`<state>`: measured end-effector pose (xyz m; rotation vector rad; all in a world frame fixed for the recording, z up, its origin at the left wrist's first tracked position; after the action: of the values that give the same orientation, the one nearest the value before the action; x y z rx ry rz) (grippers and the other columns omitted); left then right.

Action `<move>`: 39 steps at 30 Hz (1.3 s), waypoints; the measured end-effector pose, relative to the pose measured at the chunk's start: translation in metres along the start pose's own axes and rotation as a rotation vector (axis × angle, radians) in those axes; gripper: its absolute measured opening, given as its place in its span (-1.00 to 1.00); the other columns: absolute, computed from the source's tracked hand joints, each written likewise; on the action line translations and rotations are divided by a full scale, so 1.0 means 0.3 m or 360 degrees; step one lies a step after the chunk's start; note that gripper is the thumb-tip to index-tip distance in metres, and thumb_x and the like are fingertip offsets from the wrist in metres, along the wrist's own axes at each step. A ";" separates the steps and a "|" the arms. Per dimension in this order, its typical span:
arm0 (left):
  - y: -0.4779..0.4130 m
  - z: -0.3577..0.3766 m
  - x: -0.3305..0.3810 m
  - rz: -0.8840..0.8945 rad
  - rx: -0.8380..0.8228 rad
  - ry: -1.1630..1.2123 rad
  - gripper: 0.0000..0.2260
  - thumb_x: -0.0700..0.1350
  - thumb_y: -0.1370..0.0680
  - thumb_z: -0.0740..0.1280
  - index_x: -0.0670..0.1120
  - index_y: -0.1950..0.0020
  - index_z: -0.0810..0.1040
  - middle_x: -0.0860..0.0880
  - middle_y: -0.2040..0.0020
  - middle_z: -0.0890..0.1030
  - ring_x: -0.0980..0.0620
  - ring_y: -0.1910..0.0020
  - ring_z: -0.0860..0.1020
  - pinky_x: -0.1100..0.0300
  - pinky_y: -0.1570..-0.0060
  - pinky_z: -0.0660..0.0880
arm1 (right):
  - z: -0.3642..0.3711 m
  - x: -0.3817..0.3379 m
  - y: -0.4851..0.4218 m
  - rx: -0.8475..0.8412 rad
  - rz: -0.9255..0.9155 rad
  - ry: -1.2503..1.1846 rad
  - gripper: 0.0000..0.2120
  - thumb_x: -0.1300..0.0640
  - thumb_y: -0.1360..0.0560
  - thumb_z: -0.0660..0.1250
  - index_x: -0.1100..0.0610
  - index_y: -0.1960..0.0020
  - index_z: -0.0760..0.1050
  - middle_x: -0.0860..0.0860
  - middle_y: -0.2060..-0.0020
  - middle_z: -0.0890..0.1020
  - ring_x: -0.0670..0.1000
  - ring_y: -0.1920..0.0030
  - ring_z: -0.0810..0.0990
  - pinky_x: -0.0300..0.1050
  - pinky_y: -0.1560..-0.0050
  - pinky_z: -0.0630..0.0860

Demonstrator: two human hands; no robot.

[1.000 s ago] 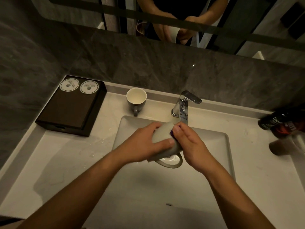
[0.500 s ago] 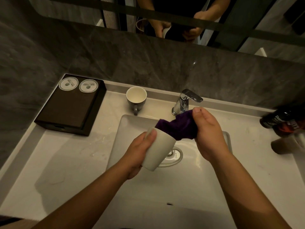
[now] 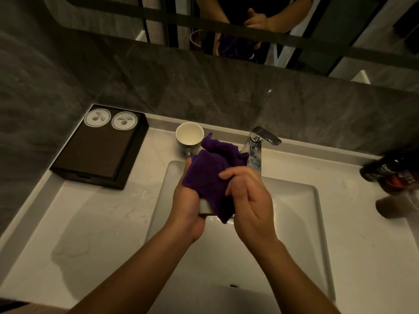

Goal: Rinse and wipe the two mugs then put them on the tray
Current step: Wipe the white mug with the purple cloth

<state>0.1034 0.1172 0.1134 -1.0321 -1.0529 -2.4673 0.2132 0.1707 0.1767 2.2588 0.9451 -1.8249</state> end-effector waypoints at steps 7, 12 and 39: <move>0.039 0.033 -0.005 0.0359 -0.0007 -0.0294 -0.62 0.21 -0.66 0.19 0.06 -0.37 0.54 -0.02 -0.18 0.72 -0.04 -0.14 0.70 -0.03 -0.04 0.67 | 0.039 0.008 -0.048 0.0127 0.0040 0.0462 -0.43 -0.32 -0.42 0.39 -0.24 -0.37 0.35 -0.17 -0.37 0.22 -0.01 -0.42 0.31 0.21 -0.36 0.43; 0.036 0.026 0.022 0.0538 0.0092 -0.0497 -0.77 0.06 -0.74 0.18 0.05 -0.34 0.50 0.09 -0.10 0.71 0.04 -0.10 0.70 0.12 0.02 0.69 | 0.068 0.046 -0.055 -0.0151 0.0204 0.0298 -0.51 -0.34 -0.56 0.16 -0.49 -0.47 0.16 -0.14 -0.58 0.21 -0.07 -0.55 0.24 0.29 -0.44 0.35; 0.088 0.027 0.031 0.0588 0.0240 -0.0344 -0.49 0.31 -0.59 0.13 -0.03 -0.32 0.49 -0.07 -0.08 0.64 -0.05 -0.04 0.68 0.21 0.09 0.63 | 0.063 -0.038 0.024 -0.0351 0.0425 0.0955 -0.36 -0.39 -0.57 -0.13 -0.33 -0.57 -0.29 -0.18 -0.64 0.06 0.05 -0.63 -0.01 0.27 -0.54 0.05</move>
<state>0.1136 0.1048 0.1377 -1.3304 -0.9855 -1.9888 0.1995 0.1519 0.1795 2.6663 0.7988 -0.8974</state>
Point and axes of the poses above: each hand's wrist, its own y-axis away from the middle knuckle, its own z-axis out of the palm, x = y × z, the point moved 5 cm from there along -y, towards the middle knuckle
